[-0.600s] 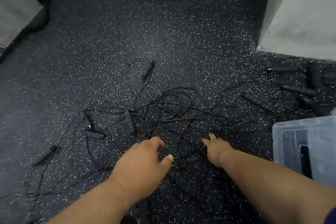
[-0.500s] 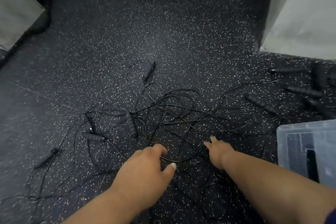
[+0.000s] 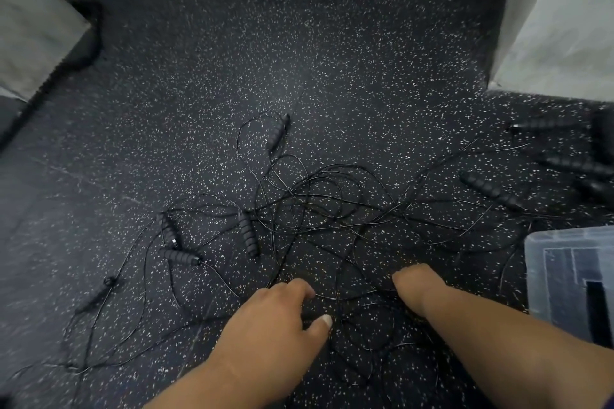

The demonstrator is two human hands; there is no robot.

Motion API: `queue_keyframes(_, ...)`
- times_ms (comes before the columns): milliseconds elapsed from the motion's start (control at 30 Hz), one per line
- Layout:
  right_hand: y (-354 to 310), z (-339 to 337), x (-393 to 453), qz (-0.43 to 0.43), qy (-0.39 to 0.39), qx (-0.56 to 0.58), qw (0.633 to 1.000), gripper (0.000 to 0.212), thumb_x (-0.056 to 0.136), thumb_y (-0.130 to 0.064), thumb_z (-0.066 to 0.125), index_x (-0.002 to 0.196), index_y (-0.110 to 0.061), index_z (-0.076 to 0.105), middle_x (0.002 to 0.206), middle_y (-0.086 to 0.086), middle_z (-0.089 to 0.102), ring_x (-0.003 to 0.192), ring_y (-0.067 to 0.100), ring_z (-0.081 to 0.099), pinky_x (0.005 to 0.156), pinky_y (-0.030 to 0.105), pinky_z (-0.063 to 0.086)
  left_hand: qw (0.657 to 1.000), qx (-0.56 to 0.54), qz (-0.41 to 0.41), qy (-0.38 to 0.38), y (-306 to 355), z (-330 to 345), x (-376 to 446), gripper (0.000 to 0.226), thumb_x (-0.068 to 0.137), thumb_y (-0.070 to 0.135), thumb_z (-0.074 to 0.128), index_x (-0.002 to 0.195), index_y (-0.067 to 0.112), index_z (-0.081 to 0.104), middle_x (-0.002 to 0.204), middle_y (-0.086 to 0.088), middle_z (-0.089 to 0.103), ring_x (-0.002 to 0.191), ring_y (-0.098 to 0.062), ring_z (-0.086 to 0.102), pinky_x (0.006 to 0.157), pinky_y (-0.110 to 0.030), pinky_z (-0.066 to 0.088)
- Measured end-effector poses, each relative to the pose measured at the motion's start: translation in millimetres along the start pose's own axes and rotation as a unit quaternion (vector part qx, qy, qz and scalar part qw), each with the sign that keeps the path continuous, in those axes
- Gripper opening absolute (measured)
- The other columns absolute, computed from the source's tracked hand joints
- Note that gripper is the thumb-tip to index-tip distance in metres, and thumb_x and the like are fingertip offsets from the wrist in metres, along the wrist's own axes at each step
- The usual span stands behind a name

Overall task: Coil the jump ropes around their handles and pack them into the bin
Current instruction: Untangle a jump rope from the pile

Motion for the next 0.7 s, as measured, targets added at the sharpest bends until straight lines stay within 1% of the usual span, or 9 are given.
queue_keyframes(100,3,-8,-16,0.017,0.027,0.107,0.994,0.048,0.098,-0.02,0.057,0.144,-0.016,0.044,0.111,0.0,0.066,0.102,0.023,0.065,0.084,0.034,0.053,1.0,0.006,0.0,-0.002,1,0,-1,0.047,0.097,0.069,0.048,0.137,0.044,0.048,0.113,0.023,0.055,0.111,-0.003,0.051,0.096,-0.026,0.048)
queue_keyframes(133,5,-16,-24,0.029,0.045,0.151,0.987,0.042,0.099,-0.024,0.055,0.139,-0.016,0.048,0.109,0.0,0.066,0.1,0.022,0.065,0.08,0.033,0.051,1.0,0.008,0.002,-0.001,2,-2,-2,0.047,0.097,0.069,0.048,0.137,0.044,0.048,0.114,0.023,0.056,0.112,-0.003,0.051,0.096,-0.027,0.048)
queue_keyframes(233,14,-51,-50,0.055,0.106,0.279,0.953,0.019,0.101,-0.034,0.05,0.11,-0.02,0.058,0.101,0.0,0.067,0.09,0.02,0.064,0.075,0.037,0.049,1.0,0.015,0.004,-0.001,4,-2,-2,0.05,0.098,0.068,0.047,0.141,0.042,0.046,0.119,0.02,0.057,0.115,-0.006,0.052,0.101,-0.029,0.048)
queue_keyframes(333,21,-103,-93,0.054,0.181,0.4,0.897,0.02,0.1,-0.036,0.05,0.092,-0.019,0.058,0.083,0.006,0.069,0.067,0.019,0.058,0.067,0.042,0.052,1.0,0.009,0.015,0.01,11,-10,-8,0.056,0.098,0.066,0.049,0.147,0.039,0.041,0.131,0.016,0.054,0.122,-0.009,0.051,0.107,-0.031,0.046)
queue_keyframes(400,22,-139,-126,0.045,0.237,0.435,0.868,0.021,0.098,-0.034,0.053,0.085,-0.018,0.058,0.076,0.004,0.069,0.061,0.019,0.057,0.06,0.038,0.048,1.0,-0.001,0.018,0.023,17,-15,-11,0.061,0.099,0.064,0.05,0.152,0.036,0.036,0.142,0.012,0.048,0.129,-0.013,0.05,0.112,-0.034,0.044)
queue_keyframes(467,18,-173,-165,0.03,0.301,0.455,0.838,0.021,0.094,-0.028,0.055,0.076,-0.018,0.055,0.07,-0.002,0.066,0.059,0.015,0.055,0.058,0.036,0.046,0.999,-0.019,0.02,0.043,23,-20,-15,0.069,0.099,0.063,0.052,0.157,0.033,0.029,0.148,0.01,0.042,0.134,-0.016,0.048,0.115,-0.036,0.042)
queue_keyframes(533,11,-202,-205,-0.004,0.346,0.476,0.809,0.024,0.09,-0.022,0.057,0.069,-0.019,0.048,0.061,-0.006,0.056,0.056,0.012,0.046,0.057,0.036,0.043,0.997,-0.042,0.029,0.066,30,-24,-19,0.081,0.097,0.062,0.056,0.162,0.031,0.02,0.156,0.008,0.033,0.14,-0.018,0.044,0.118,-0.037,0.038)
queue_keyframes(600,2,-227,-248,-0.042,0.38,0.487,0.785,0.027,0.089,-0.017,0.058,0.067,-0.02,0.042,0.059,-0.006,0.046,0.056,0.012,0.039,0.056,0.035,0.039,0.993,-0.073,0.041,0.085,38,-29,-26,0.091,0.095,0.061,0.06,0.165,0.03,0.01,0.165,0.008,0.021,0.148,-0.02,0.036,0.122,-0.039,0.033)
queue_keyframes(700,-13,-258,-311,-0.089,0.423,0.484,0.761,0.032,0.092,-0.013,0.062,0.066,-0.02,0.043,0.059,-0.009,0.043,0.055,0.009,0.036,0.055,0.031,0.037,0.987,-0.113,0.057,0.102,49,-37,-34,0.101,0.095,0.06,0.061,0.166,0.03,-0.005,0.172,0.006,0.005,0.156,-0.025,0.023,0.126,-0.045,0.029)
Point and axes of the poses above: each hand's wrist, its own x-axis towards the middle knuckle, its own z-axis out of the palm, y = z × x, the point moved 4 cm from there along x, towards the middle knuckle
